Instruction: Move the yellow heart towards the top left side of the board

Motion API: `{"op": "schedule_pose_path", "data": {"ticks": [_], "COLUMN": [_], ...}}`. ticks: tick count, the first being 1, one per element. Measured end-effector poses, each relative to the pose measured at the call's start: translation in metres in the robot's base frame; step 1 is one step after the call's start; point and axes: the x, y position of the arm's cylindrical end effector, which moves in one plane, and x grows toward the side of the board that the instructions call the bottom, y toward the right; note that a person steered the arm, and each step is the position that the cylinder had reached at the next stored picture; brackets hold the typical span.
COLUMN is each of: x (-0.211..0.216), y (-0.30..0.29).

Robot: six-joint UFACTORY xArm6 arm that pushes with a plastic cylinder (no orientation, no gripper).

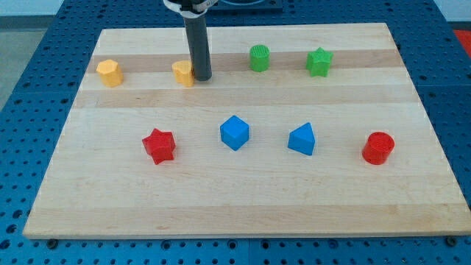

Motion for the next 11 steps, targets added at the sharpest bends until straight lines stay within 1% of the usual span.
{"op": "schedule_pose_path", "data": {"ticks": [1, 2, 3, 4, 5, 6, 7, 8, 9, 10, 11], "x": [0.026, 0.025, -0.006, -0.036, -0.009, 0.033, 0.045, 0.019, -0.016, -0.034, -0.067], "y": [-0.001, -0.031, -0.073, -0.092, -0.09, -0.072, -0.029, -0.006, -0.029, -0.078, -0.101]}}
